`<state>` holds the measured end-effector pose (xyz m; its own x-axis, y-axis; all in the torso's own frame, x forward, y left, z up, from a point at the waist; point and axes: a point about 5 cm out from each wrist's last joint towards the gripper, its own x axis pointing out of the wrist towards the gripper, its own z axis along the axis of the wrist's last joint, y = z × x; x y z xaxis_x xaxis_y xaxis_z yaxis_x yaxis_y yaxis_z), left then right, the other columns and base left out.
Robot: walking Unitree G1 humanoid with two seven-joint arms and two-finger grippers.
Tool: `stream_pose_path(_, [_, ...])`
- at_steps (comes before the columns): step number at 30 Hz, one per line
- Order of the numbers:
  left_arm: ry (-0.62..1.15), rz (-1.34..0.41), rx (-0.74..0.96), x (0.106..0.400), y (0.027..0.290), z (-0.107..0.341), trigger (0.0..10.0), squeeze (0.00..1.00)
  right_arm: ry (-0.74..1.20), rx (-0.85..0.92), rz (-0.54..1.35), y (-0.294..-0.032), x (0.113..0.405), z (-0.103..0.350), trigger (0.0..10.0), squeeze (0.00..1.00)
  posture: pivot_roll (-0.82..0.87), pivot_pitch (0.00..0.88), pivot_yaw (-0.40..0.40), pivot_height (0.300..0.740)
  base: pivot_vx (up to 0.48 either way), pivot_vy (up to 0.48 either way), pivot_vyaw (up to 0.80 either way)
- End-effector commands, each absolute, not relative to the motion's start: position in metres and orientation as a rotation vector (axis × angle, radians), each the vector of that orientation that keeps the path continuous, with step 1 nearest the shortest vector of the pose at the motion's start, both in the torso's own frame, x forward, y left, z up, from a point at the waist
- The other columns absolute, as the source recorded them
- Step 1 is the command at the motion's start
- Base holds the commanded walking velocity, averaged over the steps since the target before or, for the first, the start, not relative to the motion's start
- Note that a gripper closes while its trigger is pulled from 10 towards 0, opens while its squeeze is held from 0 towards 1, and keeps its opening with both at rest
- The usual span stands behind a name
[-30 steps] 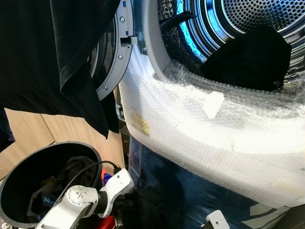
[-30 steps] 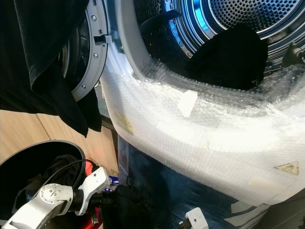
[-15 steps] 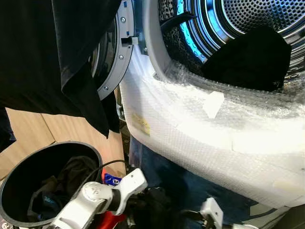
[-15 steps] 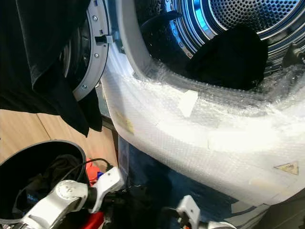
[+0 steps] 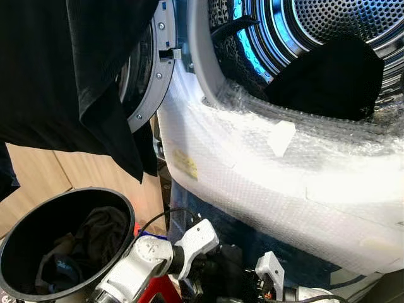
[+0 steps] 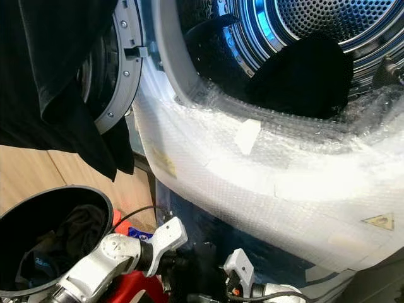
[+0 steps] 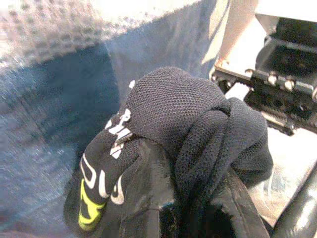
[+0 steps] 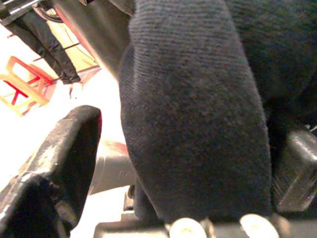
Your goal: Clothes washing
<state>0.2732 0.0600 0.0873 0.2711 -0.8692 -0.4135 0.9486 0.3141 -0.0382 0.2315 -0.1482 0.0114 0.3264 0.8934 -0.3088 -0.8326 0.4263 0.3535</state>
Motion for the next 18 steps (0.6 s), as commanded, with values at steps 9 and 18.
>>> stream_pose_path(9, [0.299, -1.19, 0.255, 0.283, 0.058, 0.099, 0.0, 0.0, 0.494, 0.179, 0.997, -0.135, 0.241, 0.008, 10.0, 0.04, -0.03, 0.0, 0.018, 0.74, 0.0, 0.0, 0.0])
stream_pose_path(18, [0.271, -1.155, 0.251, 0.285, 0.058, 0.103, 0.0, 0.0, 0.498, 0.186, 0.927, -0.12, 0.252, 0.008, 10.0, 0.0, -0.02, 0.0, 0.016, 0.74, 0.0, 0.0, 0.0])
